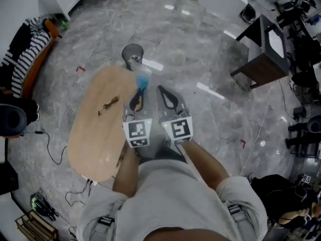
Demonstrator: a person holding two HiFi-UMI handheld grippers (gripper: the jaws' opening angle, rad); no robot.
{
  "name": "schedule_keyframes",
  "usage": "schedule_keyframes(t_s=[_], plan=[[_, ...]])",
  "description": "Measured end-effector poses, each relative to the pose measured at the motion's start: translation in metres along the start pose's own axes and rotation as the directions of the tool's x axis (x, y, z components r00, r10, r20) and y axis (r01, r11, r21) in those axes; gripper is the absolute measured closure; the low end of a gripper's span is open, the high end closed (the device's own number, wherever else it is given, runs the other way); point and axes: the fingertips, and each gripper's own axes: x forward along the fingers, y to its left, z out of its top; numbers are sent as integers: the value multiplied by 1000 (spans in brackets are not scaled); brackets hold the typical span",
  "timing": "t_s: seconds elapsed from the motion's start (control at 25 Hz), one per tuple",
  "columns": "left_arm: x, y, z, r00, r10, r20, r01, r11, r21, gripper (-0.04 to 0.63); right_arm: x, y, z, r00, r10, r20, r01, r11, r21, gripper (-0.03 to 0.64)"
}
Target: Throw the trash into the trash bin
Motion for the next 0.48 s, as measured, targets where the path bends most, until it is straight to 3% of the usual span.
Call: schedule_keyframes(t_s=[0.24,0.48], plan=[[62,-94,39,998,-63,14,63,998,8,560,-40,-109,11,997,-78,-17,79,996,38,609],[103,-108,24,996,-78,31,77,996,33,559,-29,-146,-11,994,-101,39,99,994,56,609]])
